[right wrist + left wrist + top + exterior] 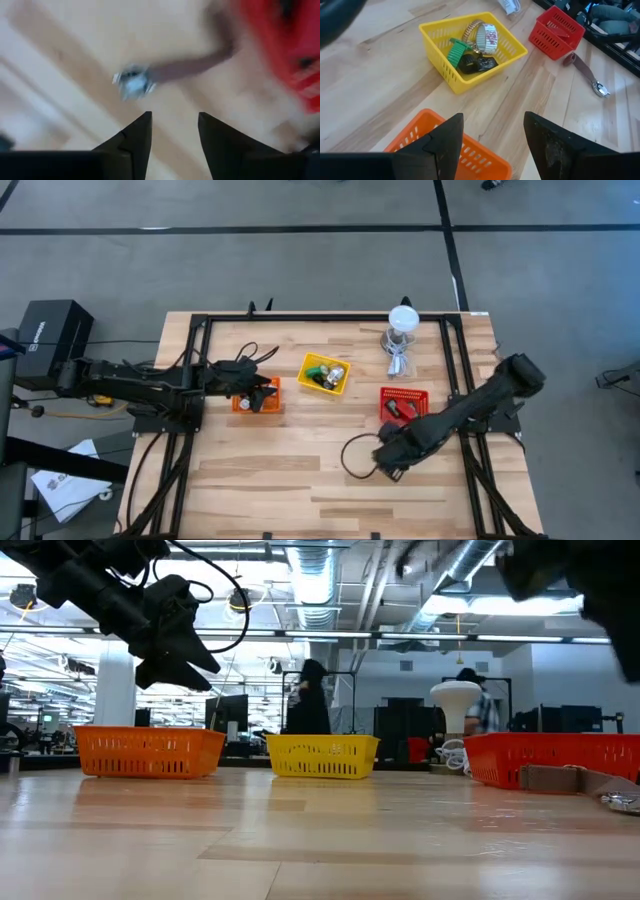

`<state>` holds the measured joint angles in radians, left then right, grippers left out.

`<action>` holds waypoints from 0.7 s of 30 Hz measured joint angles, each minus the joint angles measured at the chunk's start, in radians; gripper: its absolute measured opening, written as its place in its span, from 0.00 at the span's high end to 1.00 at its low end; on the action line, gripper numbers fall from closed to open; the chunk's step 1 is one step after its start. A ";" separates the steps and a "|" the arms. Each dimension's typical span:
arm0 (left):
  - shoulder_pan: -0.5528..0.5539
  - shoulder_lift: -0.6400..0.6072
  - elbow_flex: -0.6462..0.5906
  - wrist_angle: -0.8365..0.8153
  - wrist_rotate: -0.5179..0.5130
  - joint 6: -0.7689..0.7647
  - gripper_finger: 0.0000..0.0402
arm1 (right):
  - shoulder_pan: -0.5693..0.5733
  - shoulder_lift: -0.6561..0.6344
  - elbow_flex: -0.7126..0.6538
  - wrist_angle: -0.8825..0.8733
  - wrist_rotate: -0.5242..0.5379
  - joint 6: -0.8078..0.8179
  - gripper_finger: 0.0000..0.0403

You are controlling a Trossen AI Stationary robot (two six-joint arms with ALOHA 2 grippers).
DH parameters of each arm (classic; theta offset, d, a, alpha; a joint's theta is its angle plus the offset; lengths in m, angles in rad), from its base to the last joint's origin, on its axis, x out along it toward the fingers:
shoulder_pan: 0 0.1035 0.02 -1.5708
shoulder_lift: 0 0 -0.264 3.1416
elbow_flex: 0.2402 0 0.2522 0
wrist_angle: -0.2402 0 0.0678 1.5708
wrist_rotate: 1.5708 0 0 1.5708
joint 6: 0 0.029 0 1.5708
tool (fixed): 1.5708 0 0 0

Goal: Pick & Place Office items
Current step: Put the brown wristwatch into the yellow bin

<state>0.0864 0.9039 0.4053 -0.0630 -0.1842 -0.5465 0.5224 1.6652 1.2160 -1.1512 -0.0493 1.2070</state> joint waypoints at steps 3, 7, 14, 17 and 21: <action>0.000 0.000 0.000 0.002 0.000 0.000 0.49 | 0.009 -0.103 -0.040 -0.015 0.157 0.084 0.62; 0.000 0.000 0.000 0.004 0.000 0.000 0.49 | 0.006 -0.220 -0.212 0.149 0.185 0.221 0.62; 0.000 0.000 0.000 0.005 0.000 0.000 0.49 | 0.005 -0.274 -0.442 0.381 0.160 0.426 0.63; 0.000 0.000 0.000 0.006 0.000 0.000 0.49 | 0.005 -0.249 -0.454 0.449 0.159 0.442 0.63; 0.000 0.000 0.000 0.011 0.000 0.000 0.49 | -0.002 -0.200 -0.454 0.459 0.156 0.447 0.63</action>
<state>0.0864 0.9039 0.4053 -0.0518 -0.1844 -0.5468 0.5201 1.4649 0.7620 -0.6921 0.1062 1.6539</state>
